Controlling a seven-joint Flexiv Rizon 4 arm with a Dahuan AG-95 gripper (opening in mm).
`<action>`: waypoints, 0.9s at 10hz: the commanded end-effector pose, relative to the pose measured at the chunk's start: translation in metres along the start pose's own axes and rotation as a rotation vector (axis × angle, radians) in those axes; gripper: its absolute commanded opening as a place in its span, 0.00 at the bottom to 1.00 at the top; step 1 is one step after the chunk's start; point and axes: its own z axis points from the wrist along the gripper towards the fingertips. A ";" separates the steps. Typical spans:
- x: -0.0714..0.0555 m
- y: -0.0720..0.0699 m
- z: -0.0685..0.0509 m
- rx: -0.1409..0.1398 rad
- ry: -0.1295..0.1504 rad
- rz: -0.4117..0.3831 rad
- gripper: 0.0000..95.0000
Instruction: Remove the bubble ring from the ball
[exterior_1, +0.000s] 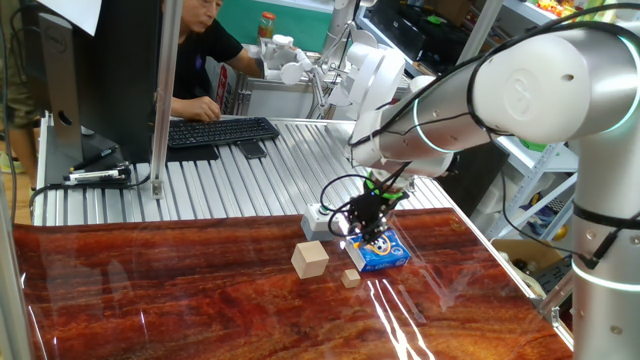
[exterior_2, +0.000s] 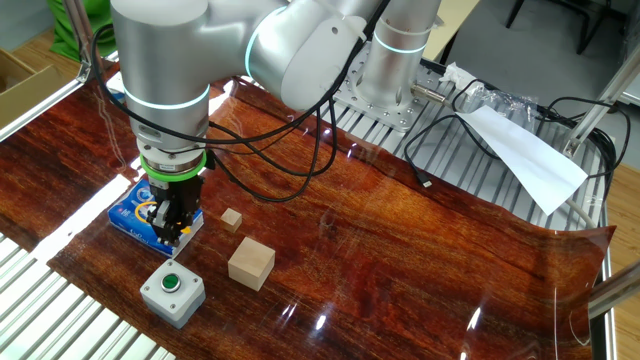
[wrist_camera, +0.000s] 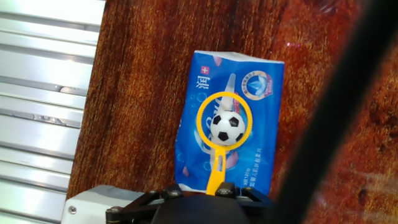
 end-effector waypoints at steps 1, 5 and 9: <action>0.000 0.000 0.000 0.002 0.005 -0.001 0.40; 0.000 0.000 0.000 0.003 0.002 -0.044 0.00; 0.000 0.000 0.000 0.006 0.009 -0.080 0.00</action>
